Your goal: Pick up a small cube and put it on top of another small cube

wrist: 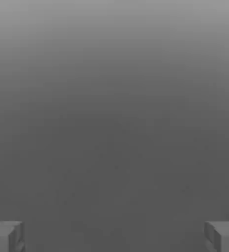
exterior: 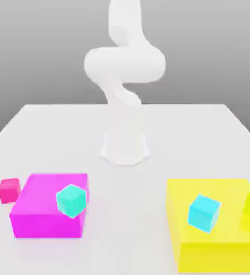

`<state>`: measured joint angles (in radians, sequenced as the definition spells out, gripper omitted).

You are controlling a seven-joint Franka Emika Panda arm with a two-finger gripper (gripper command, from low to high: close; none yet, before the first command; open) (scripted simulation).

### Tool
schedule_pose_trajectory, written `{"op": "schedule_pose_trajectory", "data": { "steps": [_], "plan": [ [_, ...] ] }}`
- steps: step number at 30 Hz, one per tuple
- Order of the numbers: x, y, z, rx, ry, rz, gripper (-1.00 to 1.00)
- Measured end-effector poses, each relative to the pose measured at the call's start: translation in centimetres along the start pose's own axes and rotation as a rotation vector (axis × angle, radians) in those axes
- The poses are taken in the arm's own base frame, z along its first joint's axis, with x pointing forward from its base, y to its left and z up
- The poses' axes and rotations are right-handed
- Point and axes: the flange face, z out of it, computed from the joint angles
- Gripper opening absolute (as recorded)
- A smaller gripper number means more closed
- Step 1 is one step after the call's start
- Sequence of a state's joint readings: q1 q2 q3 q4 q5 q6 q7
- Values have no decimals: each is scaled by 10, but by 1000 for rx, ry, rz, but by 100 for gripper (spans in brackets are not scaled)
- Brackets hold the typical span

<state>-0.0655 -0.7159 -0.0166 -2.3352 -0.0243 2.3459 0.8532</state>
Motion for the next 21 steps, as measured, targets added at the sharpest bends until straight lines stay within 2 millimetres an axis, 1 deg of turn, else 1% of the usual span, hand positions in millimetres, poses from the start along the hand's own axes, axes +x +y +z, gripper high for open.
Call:
{"op": "schedule_pose_trajectory", "data": {
  "steps": [3,5,8,11,14,17,19,21],
  "plan": [
    [24,41,64,-117,-6,130,0],
    [37,74,101,-189,-10,216,0],
    [51,132,151,-291,-18,348,0],
    [58,198,192,-389,-26,486,0],
    [56,268,224,-481,-37,628,0],
    [44,339,249,-568,-51,773,0],
    [31,389,259,-625,-58,881,0],
    [14,442,263,-680,-61,1001,0]
  ]
}}
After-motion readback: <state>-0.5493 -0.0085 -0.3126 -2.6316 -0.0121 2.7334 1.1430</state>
